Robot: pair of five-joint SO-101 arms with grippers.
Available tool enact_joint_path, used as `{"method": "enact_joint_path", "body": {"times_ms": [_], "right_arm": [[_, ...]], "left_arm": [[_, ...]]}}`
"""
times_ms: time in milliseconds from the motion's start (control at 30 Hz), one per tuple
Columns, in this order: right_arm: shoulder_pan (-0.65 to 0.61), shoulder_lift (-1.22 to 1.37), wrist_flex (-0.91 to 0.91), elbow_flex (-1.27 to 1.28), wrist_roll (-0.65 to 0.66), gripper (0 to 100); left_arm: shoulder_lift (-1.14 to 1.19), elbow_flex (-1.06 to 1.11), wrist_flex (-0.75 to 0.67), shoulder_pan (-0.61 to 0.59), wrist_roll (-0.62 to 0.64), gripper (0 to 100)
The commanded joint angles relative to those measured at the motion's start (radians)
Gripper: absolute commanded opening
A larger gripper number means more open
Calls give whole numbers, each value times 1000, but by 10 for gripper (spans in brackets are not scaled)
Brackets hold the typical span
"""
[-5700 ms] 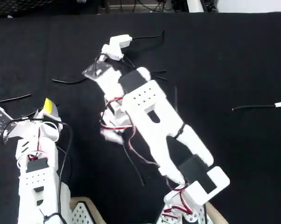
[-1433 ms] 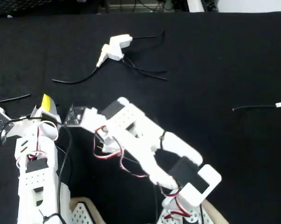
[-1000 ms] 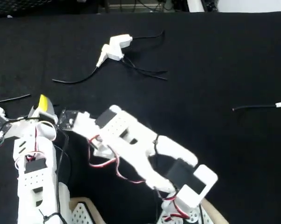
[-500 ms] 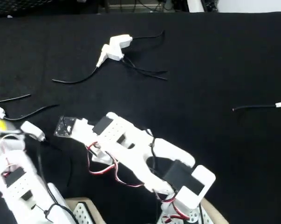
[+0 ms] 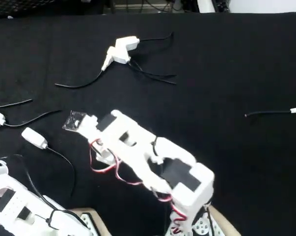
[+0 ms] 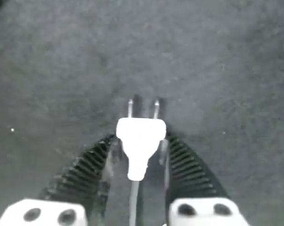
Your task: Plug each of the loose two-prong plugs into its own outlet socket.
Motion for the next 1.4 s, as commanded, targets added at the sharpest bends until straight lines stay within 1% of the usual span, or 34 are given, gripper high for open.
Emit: {"method": "enact_joint_path", "body": {"times_ms": [0,67,133,267,467,533,667,800,933,1067,1300,1367], "right_arm": [[2,79,61,-97,-12,37],[2,91,80,-119,-12,12],[2,90,83,-122,-12,12],[3,58,89,-131,-12,12],[5,-225,198,-127,-12,12],[12,-323,252,-127,-12,12],[89,-455,331,-119,-12,12],[140,-516,351,-68,-12,12],[140,-568,353,-41,-12,12],[140,-645,387,-39,-12,12],[138,-748,434,-39,-12,12],[138,-757,437,-39,-12,12]], "left_arm": [[-5,-10,5,-10,-9,166],[-5,-10,5,-10,-9,166],[-8,-1,5,-4,-9,166],[-14,19,-2,68,-9,166],[-14,-15,3,217,3,163],[-15,-30,3,280,54,163],[-15,-82,5,429,164,162],[-15,-139,6,659,222,142],[-15,-208,5,894,224,66],[-15,-262,3,1078,219,52],[-15,-274,-3,1313,213,52],[-15,-274,-5,1360,161,52]]}}
